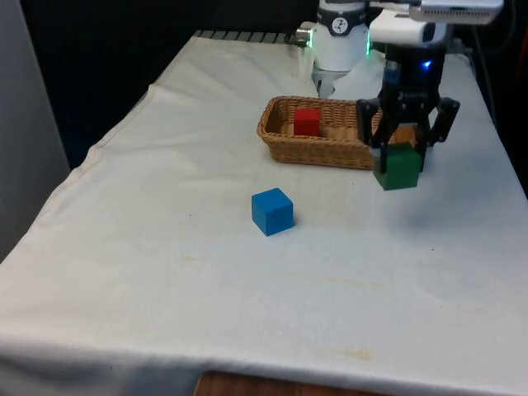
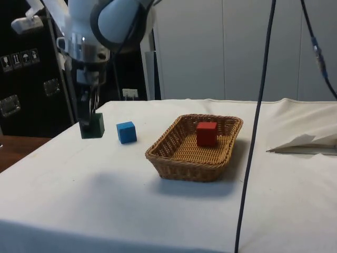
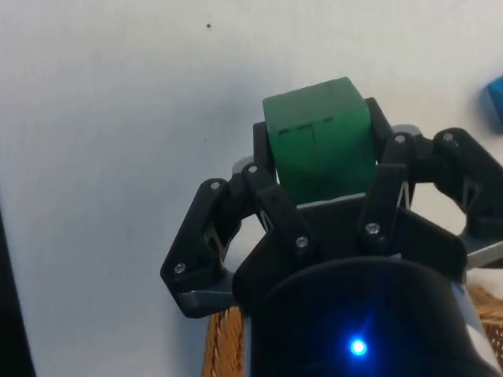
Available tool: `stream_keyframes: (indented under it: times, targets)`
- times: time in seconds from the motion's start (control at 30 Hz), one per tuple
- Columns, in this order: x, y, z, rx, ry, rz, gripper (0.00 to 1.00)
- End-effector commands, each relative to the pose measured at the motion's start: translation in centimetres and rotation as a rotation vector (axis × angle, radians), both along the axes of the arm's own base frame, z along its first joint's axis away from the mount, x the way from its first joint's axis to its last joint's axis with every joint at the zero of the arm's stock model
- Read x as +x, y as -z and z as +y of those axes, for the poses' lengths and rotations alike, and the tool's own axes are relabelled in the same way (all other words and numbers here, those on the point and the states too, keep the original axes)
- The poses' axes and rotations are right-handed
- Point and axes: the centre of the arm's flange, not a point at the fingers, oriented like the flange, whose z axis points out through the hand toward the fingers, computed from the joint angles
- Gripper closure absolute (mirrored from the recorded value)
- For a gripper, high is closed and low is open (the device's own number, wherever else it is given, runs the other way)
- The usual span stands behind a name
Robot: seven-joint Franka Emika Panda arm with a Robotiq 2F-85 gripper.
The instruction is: Pick up exactly two blocks and place them into the basket.
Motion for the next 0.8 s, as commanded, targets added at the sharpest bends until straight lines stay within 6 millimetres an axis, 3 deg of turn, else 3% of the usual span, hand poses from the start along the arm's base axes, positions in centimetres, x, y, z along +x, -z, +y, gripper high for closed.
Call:
stream_keyframes:
  times: [0.0,0.2,0.47,0.77]
  targets:
    - [-0.2,-0.7,0.0,0.0,0.013,0.0,0.97]
    - [-0.3,-2.1,-0.1,0.014,0.03,0.0,0.97]
    - [-0.8,-5.7,-0.2,0.033,0.089,-0.005,0.97]
    - [-1.3,-6.8,-0.3,0.037,0.122,-0.005,0.97]
